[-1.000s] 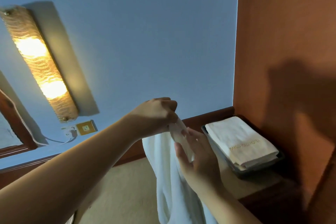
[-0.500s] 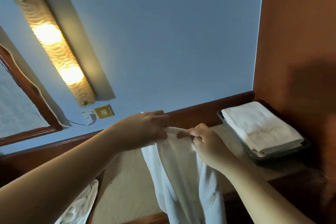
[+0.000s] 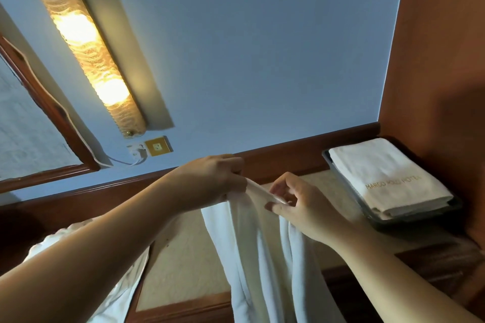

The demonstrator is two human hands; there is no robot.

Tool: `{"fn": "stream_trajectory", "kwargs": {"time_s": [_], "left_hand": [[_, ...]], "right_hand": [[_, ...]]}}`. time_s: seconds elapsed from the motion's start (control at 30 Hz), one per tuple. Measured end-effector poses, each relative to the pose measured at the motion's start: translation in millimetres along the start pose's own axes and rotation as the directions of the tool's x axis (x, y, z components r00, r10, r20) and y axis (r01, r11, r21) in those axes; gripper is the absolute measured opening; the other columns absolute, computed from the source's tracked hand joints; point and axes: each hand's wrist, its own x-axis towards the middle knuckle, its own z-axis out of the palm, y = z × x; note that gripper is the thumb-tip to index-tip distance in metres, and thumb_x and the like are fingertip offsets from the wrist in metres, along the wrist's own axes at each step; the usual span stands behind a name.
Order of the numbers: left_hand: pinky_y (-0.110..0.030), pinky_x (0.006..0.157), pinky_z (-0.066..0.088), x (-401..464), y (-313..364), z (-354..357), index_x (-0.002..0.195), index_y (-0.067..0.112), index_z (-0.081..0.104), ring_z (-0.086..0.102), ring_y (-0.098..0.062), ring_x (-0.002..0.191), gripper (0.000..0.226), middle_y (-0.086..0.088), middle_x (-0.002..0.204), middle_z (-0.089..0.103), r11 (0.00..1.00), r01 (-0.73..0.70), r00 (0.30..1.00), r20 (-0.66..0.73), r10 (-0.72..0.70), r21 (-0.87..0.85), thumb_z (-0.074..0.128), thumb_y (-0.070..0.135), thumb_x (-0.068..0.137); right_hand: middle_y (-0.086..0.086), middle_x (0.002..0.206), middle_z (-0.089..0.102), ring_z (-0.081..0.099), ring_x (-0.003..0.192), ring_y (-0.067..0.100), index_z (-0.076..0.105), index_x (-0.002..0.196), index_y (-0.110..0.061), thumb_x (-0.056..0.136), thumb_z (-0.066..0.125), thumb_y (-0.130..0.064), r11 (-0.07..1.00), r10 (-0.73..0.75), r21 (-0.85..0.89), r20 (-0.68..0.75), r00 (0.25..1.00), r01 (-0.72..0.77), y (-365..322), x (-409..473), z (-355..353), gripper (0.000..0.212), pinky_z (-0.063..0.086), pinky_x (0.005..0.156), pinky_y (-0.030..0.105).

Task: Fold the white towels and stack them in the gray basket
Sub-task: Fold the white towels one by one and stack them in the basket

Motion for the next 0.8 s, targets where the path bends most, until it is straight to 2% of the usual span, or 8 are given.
{"fn": "stream_trajectory", "kwargs": {"time_s": [0.1, 0.23, 0.43, 0.47, 0.57, 0.63, 0.7, 0.8], "left_hand": [[-0.023, 0.059, 0.051, 4.8, 3.3, 1.5, 0.100, 0.023, 0.073, 0.055, -0.013, 0.079, 0.028, 0.002, 0.092, 0.056, 0.999, -0.015, 1.000, 0.010, 0.016, -0.044, 0.091, 0.018, 0.079], [-0.021, 0.060, 0.049, 13.5, 8.6, 2.9, 0.102, 0.022, 0.077, 0.056, -0.013, 0.078, 0.033, 0.002, 0.090, 0.056, 0.996, -0.024, 1.000, 0.005, 0.024, -0.083, 0.093, 0.015, 0.075], [-0.034, 0.054, 0.054, 25.0, 6.5, 6.5, 0.095, 0.022, 0.075, 0.053, -0.017, 0.075, 0.025, 0.004, 0.088, 0.050, 0.995, -0.031, 0.999, -0.038, 0.027, -0.094, 0.084, 0.006, 0.078], [-0.035, 0.054, 0.053, 27.2, 7.0, 7.6, 0.094, 0.022, 0.074, 0.053, -0.017, 0.075, 0.024, 0.005, 0.088, 0.050, 0.996, -0.029, 0.999, -0.029, 0.027, -0.083, 0.083, 0.006, 0.079], [-0.033, 0.055, 0.054, 34.9, 8.5, 10.3, 0.090, 0.022, 0.074, 0.052, -0.014, 0.075, 0.021, 0.008, 0.086, 0.047, 0.998, 0.020, 1.000, 0.020, -0.018, -0.063, 0.084, 0.008, 0.078], [-0.029, 0.058, 0.051, 41.5, 7.7, 10.3, 0.087, 0.023, 0.075, 0.053, -0.014, 0.075, 0.019, 0.012, 0.085, 0.047, 0.987, 0.125, 0.992, 0.036, -0.122, -0.097, 0.081, 0.008, 0.077], [-0.029, 0.066, 0.052, 49.4, 7.9, 7.6, 0.087, 0.022, 0.078, 0.058, -0.016, 0.079, 0.017, 0.010, 0.086, 0.058, 0.945, 0.294, 0.954, 0.095, -0.283, -0.141, 0.074, 0.009, 0.078], [-0.027, 0.068, 0.052, 63.6, 15.2, 3.2, 0.088, 0.022, 0.077, 0.057, -0.016, 0.083, 0.014, 0.007, 0.082, 0.064, 0.868, 0.483, 0.863, 0.230, -0.450, -0.118, 0.069, 0.017, 0.078]], "right_hand": [[-0.013, 0.088, 0.075, 0.071, 0.086, 0.001, 0.065, 0.098, -0.026, 0.082, 0.087, -0.035, 0.995, 0.064, 0.076, 0.098, 0.993, -0.071, 3.8, -2.0, -6.9, 0.029, 0.054, 0.073, 0.013], [-0.002, 0.089, 0.079, 0.075, 0.085, 0.011, 0.072, 0.095, -0.017, 0.079, 0.089, -0.029, 0.928, 0.162, 0.310, 0.167, 0.973, -0.208, 11.0, -8.5, -16.2, 0.026, 0.055, 0.077, 0.018], [0.005, 0.084, 0.076, 0.069, 0.081, 0.014, 0.080, 0.084, -0.017, 0.080, 0.085, -0.022, 0.789, 0.227, 0.572, 0.071, 0.971, -0.226, 25.1, -16.5, -18.3, 0.009, 0.051, 0.077, 0.025], [0.003, 0.083, 0.076, 0.069, 0.081, 0.013, 0.078, 0.086, -0.017, 0.085, 0.083, -0.023, 0.810, 0.245, 0.543, 0.026, 0.969, -0.219, 26.1, -15.6, -18.2, 0.008, 0.051, 0.076, 0.025], [-0.005, 0.077, 0.071, 0.067, 0.072, 0.009, 0.066, 0.090, -0.028, 0.097, 0.070, -0.029, 0.963, 0.216, 0.197, -0.151, 0.965, -0.185, 18.6, -14.1, -14.5, 0.008, 0.051, 0.067, 0.024], [-0.003, 0.074, 0.066, 0.064, 0.066, 0.011, 0.055, 0.093, -0.031, 0.099, 0.064, -0.024, 0.977, 0.160, 0.181, -0.256, 0.953, -0.115, 9.6, -18.7, -7.8, 0.013, 0.049, 0.061, 0.025], [-0.004, 0.074, 0.062, 0.062, 0.066, 0.013, 0.051, 0.090, -0.033, 0.100, 0.062, -0.017, 0.993, 0.073, 0.111, -0.278, 0.958, -0.043, 10.8, -26.2, 1.1, 0.021, 0.047, 0.057, 0.025], [-0.016, 0.084, 0.057, 0.059, 0.071, 0.008, 0.063, 0.087, -0.031, 0.096, 0.062, -0.002, 0.993, -0.070, -0.113, -0.226, 0.972, 0.045, 30.4, -34.0, 20.7, 0.030, 0.046, 0.059, 0.015]]}}
